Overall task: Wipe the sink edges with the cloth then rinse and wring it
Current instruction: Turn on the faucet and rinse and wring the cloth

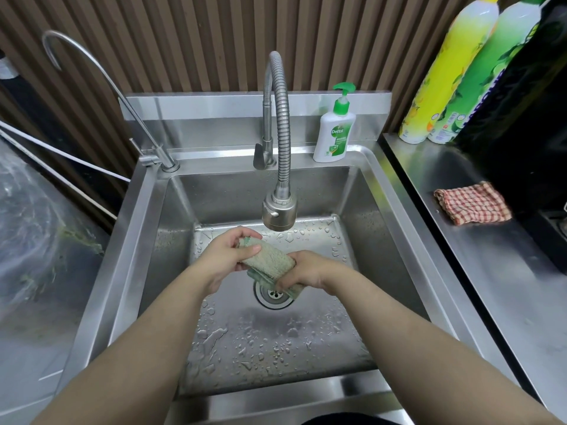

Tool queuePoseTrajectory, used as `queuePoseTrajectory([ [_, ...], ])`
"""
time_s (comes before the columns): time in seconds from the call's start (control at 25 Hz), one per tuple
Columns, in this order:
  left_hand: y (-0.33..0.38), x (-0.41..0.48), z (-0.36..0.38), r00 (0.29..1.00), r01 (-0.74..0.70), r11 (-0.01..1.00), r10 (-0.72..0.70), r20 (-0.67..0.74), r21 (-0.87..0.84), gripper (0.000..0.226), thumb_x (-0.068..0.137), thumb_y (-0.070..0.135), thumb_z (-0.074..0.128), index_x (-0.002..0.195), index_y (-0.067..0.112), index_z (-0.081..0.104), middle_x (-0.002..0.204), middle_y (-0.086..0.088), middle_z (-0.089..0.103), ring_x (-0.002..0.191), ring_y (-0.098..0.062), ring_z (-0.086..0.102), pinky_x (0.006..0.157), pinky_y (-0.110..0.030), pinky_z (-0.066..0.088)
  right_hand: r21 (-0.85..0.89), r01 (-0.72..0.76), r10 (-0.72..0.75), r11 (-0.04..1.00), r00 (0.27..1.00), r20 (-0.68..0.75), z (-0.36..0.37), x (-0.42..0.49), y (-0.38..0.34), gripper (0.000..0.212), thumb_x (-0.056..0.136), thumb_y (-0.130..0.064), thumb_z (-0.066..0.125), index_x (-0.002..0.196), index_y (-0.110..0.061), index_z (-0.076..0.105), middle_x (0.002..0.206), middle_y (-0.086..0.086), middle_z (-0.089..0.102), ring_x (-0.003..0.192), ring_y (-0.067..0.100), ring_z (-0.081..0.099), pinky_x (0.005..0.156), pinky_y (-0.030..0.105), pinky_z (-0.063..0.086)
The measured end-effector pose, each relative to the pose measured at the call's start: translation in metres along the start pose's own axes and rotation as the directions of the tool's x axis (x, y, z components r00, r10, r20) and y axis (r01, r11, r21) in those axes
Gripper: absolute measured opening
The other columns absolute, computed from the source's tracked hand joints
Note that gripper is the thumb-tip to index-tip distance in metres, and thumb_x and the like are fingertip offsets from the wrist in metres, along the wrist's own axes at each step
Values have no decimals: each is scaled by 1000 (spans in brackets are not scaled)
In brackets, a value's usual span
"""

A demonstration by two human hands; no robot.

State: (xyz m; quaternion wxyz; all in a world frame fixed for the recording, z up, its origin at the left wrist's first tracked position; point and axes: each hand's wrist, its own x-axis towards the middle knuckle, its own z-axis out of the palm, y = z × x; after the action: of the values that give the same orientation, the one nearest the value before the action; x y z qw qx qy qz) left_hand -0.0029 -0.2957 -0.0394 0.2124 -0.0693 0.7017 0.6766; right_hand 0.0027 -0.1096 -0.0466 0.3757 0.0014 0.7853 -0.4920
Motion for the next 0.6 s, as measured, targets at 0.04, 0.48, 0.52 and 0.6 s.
queuePoseTrajectory([
  [0.04, -2, 2, 1, 999, 33, 999, -33, -24, -7, 12, 86, 7, 61, 90, 19, 62, 86, -2, 59, 70, -11, 57, 56, -19, 49, 1, 13, -13, 1000, 999, -50, 4, 4, 2, 35, 72, 2, 69, 104, -12, 64, 90, 6, 63, 80, 21, 59, 74, 32, 51],
  [0.48, -57, -8, 11, 773, -316, -11, 577, 264, 949, 104, 68, 18, 71, 148, 26, 5, 154, 4, 10, 143, -22, 1, 113, -52, -1, 363, -229, 70, 903, 913, 402, -21, 9, -5, 12, 86, 1, 51, 80, -4, 60, 61, 2, 64, 48, 5, 57, 45, 13, 48],
  [0.52, -57, -3, 15, 748, -281, -75, 608, 267, 957, 102, 62, 19, 75, 145, 21, 17, 150, 0, 20, 141, -26, 7, 111, -54, 0, 302, -233, 70, 924, 881, 468, -21, 8, -8, 11, 86, -1, 52, 79, -5, 60, 61, 0, 64, 48, 4, 56, 45, 12, 46],
  [0.6, -46, 10, 16, 661, -272, -180, 679, 319, 945, 74, 54, 8, 74, 122, 14, 45, 129, -7, 49, 133, -30, 26, 110, -55, 2, 205, -242, 96, 948, 835, 543, -21, 7, -9, 20, 88, -3, 51, 72, -10, 59, 57, -3, 60, 45, 2, 50, 42, 9, 39],
])
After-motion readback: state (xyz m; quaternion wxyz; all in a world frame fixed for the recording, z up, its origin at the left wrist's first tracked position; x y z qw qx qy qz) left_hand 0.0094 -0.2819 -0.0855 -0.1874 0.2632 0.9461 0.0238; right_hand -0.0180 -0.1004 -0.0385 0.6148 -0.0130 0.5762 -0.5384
